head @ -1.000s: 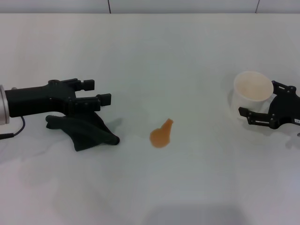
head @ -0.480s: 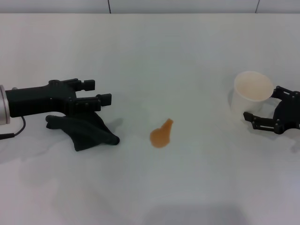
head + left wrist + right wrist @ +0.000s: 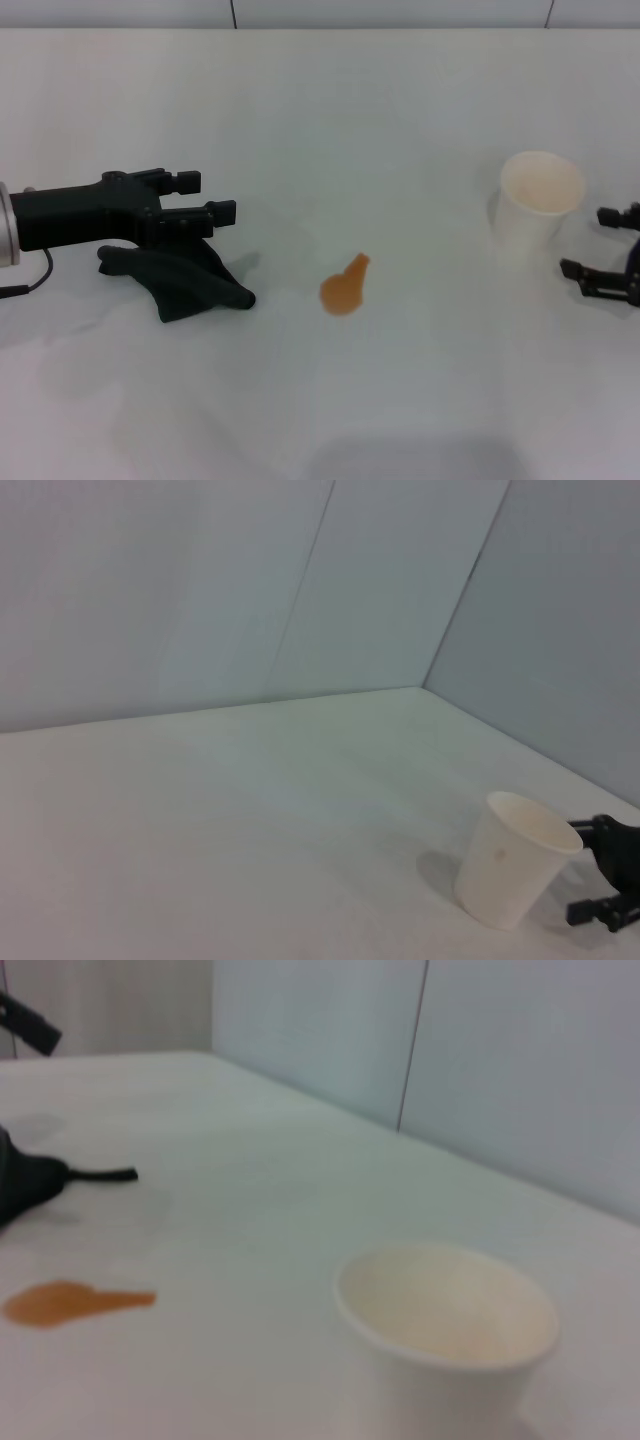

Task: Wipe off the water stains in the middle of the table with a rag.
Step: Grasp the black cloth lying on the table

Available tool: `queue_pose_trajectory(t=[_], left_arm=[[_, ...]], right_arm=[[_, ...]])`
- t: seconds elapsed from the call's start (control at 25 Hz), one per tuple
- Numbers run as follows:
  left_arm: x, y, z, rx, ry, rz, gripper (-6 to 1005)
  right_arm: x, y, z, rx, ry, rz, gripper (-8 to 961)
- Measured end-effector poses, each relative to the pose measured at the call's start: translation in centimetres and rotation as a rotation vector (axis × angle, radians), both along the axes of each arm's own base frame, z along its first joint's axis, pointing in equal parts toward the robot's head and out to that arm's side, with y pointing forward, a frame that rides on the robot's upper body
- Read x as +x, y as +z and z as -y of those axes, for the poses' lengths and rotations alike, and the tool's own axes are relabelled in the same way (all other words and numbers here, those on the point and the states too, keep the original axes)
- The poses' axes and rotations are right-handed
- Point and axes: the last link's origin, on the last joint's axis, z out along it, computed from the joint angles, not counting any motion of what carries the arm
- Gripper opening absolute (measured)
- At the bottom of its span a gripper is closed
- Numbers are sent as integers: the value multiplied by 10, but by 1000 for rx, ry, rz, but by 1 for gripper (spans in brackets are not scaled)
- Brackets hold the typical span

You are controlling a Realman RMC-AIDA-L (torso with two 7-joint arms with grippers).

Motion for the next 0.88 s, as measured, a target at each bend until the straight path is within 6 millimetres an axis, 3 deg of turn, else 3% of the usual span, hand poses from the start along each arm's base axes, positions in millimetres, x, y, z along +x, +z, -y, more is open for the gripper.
queue_pose_trajectory(t=[0.16, 0.44, 0.88], left_arm=[[-1, 0, 1, -1, 6, 1, 846], [0, 1, -1, -4, 10, 3, 846], [1, 1, -1, -18, 7, -3, 845]], right_arm=[[-2, 20, 14, -1, -19, -13, 848], [-42, 70, 28, -27, 94, -101, 847], [-80, 62, -2, -301, 134, 26, 845]])
